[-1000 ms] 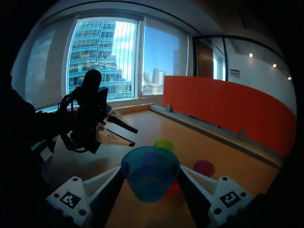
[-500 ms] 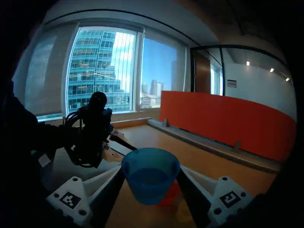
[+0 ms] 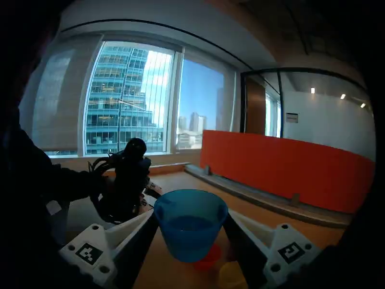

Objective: Pour water

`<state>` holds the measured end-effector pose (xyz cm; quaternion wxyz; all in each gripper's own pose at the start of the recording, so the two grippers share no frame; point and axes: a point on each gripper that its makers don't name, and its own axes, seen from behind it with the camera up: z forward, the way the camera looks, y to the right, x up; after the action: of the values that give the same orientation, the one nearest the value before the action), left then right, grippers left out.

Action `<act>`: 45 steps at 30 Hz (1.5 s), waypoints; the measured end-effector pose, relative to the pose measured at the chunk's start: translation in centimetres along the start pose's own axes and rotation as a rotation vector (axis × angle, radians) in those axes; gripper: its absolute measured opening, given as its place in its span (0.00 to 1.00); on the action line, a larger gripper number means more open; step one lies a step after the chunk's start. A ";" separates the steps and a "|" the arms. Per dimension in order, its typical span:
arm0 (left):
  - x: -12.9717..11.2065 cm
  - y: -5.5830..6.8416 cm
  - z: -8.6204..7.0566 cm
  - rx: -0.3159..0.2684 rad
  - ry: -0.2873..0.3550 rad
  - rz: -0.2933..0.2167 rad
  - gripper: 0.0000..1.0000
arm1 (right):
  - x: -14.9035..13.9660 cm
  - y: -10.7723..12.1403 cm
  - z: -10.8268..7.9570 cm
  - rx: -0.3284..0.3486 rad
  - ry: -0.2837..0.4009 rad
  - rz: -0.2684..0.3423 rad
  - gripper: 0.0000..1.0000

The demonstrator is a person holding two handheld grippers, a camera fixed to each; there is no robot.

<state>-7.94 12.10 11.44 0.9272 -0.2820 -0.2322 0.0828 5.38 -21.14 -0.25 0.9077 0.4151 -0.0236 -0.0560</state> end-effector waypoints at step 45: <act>-1.3 -0.1 6.9 -0.071 -0.153 0.024 0.85 | -1.0 1.7 -0.1 -0.022 -0.024 0.006 0.91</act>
<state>-12.42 15.02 16.03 0.8952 -0.3101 -0.3016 0.1069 4.49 -19.81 1.00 0.9121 0.4042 -0.0352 -0.0584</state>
